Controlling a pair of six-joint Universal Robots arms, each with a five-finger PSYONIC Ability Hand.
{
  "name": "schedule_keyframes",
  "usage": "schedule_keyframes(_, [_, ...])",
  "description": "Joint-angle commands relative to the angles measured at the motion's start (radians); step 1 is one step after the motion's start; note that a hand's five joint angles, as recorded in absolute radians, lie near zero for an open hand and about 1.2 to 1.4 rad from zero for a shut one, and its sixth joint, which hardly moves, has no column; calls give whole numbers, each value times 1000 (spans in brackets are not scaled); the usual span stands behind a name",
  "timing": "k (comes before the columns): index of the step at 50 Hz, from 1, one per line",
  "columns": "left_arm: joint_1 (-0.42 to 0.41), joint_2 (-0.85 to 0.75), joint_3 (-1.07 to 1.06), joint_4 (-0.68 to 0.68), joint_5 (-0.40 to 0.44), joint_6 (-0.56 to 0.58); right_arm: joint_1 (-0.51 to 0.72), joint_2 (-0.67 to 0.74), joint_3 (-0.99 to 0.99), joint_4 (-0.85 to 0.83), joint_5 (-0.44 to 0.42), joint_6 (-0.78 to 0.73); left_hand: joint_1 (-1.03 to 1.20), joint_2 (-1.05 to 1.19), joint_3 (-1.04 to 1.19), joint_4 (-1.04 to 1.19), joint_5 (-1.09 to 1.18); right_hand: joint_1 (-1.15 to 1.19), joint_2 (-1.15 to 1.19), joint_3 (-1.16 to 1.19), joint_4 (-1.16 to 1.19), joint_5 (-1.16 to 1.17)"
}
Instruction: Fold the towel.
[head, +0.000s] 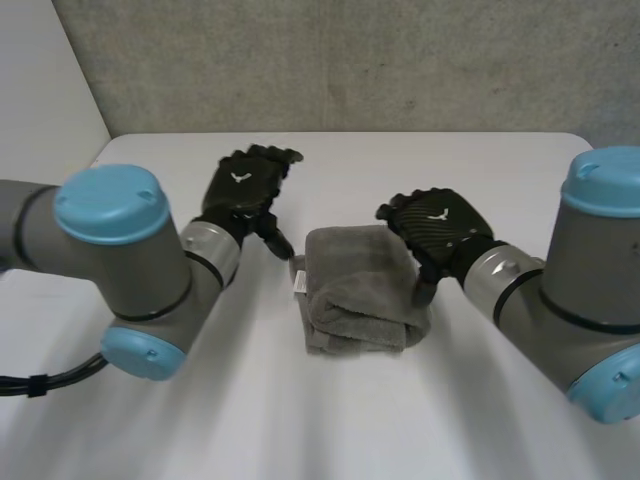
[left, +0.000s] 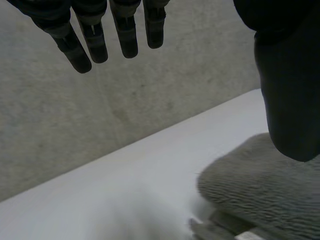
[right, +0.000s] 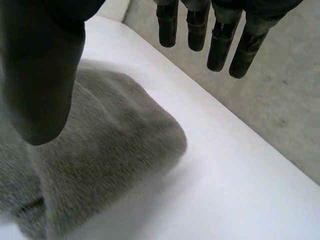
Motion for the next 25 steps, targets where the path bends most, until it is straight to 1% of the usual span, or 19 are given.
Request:
schedule_keyframes(1, [-74, -131, 33, -1, 0, -4, -35, 74, -27, 10, -32, 1, -57, -47, -33, -52, -207, -56, -69, -72, -84, -65])
schedule_keyframes(5, [-103, -189, 44, -1, 0, -1, -23, 167, -75, 8, -45, 4, -54, -45, -31, -49, -204, -56, -69, -72, -84, -65])
schedule_keyframes(6, [-109, -214, 47, -4, 1, 0, -23, 167, -75, 8, -45, 4, -54, -45, -31, -49, -204, -56, -69, -72, -84, -65])
schedule_keyframes(10, [-112, -245, 47, -8, 1, 2, -21, 242, -109, 6, -40, 4, -54, -45, -31, -49, -204, -56, -69, -72, -84, -65])
schedule_keyframes(13, [-112, -254, 45, -11, 1, 11, -21, 273, -124, 6, -37, 4, -51, -42, -28, -47, -201, -56, -69, -72, -84, -65])
schedule_keyframes(15, [-112, -254, 42, -10, 1, 28, -21, 278, -129, 6, -37, 5, -48, -39, -25, -44, -198, -56, -69, -72, -84, -65])
schedule_keyframes(17, [-112, -243, 39, -10, 1, 69, -21, 278, -133, 6, -37, 4, -48, -39, -25, -44, -198, -56, -69, -72, -84, -65])
schedule_keyframes(18, [-112, -243, 39, -10, 1, 69, -23, 278, -136, 6, -36, 4, -48, -39, -25, -44, -198, -56, -69, -72, -84, -65])
schedule_keyframes(22, [-108, -173, 30, -13, 0, 95, -29, 264, -141, 5, -36, 5, -51, -42, -28, -46, -201, -56, -69, -72, -84, -65])
schedule_keyframes(23, [-108, -173, 30, -13, 0, 95, -32, 238, -141, 5, -36, 5, -51, -42, -28, -47, -201, -56, -69, -72, -84, -65])
schedule_keyframes(24, [-105, -139, 22, -13, -2, 94, -35, 191, -139, 3, -31, 7, -51, -42, -28, -47, -201, -56, -69, -72, -84, -65])
schedule_keyframes(25, [-99, -104, 15, -13, -2, 94, -35, 190, -139, 3, -31, 7, -54, -45, -30, -49, -204, -56, -69, -72, -84, -65])
